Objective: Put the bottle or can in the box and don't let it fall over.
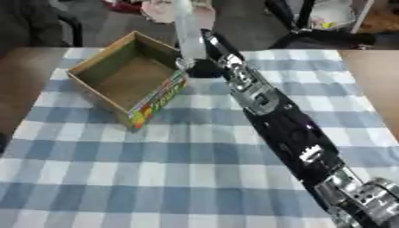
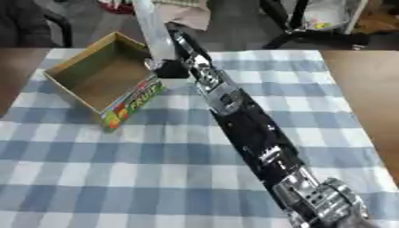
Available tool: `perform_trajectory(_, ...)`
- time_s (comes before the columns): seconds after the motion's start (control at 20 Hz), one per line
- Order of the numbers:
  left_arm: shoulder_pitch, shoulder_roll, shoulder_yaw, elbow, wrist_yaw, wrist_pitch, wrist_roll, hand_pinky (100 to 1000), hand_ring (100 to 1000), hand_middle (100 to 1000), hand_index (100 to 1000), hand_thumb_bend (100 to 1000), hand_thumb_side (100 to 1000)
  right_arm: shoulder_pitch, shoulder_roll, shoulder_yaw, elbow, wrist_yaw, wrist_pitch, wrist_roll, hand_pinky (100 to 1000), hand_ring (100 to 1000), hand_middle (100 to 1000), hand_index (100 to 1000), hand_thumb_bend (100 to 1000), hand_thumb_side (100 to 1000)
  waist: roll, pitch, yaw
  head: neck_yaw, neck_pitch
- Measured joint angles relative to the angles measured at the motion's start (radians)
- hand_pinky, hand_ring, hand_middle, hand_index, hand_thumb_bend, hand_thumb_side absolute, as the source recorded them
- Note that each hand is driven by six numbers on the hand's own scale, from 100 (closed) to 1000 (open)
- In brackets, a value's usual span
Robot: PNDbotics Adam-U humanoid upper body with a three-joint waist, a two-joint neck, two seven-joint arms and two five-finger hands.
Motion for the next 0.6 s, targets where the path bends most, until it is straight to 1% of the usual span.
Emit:
perform_trajectory(0.1,-0.026,-0.002,-0.01,0.001,0.001,-0.001,-0.01,1000,1000,1000,977,769,631,-0.024,-0.008,-0.006,-0.003,-0.007,0.003,-0.006,875,589,263,382,100,100,-0.012,0.007,0.053,-0.034,-0.015)
perform_trajectory(0.25,-0.057,-0.009,-0.026,0.004,0.007,-0.003,-0.029,1000,1000,1000,977,770,630,-0.045,-0.018,-0.014,-0.005,-0.009,0.002,-0.017,876,592,265,383,100,100,-0.029,0.018,0.133,-0.098,-0.033)
perform_trajectory(0.4,-0.08,-0.017,-0.039,0.008,0.011,-0.005,-0.045,1000,1000,1000,977,769,630,-0.059,-0.026,-0.019,-0.005,-0.008,-0.003,-0.024,882,605,272,389,100,100,-0.04,0.027,0.181,-0.152,-0.051)
perform_trajectory(0.45,-0.089,-0.017,-0.043,0.009,0.013,-0.006,-0.05,1000,1000,1000,977,769,630,-0.063,-0.027,-0.02,-0.005,-0.006,-0.005,-0.025,882,626,287,403,100,100,-0.044,0.033,0.201,-0.169,-0.058)
perform_trajectory(0.55,-0.097,-0.017,-0.049,0.009,0.017,-0.007,-0.058,1000,1000,1000,977,769,630,-0.065,-0.023,-0.019,-0.004,0.005,-0.014,-0.023,893,672,334,434,100,100,-0.053,0.043,0.22,-0.196,-0.068)
perform_trajectory(0.6,-0.101,-0.018,-0.051,0.01,0.019,-0.007,-0.061,1000,1000,1000,977,770,631,-0.065,-0.022,-0.019,0.001,0.011,-0.021,-0.022,901,706,385,474,100,100,-0.055,0.047,0.223,-0.206,-0.074)
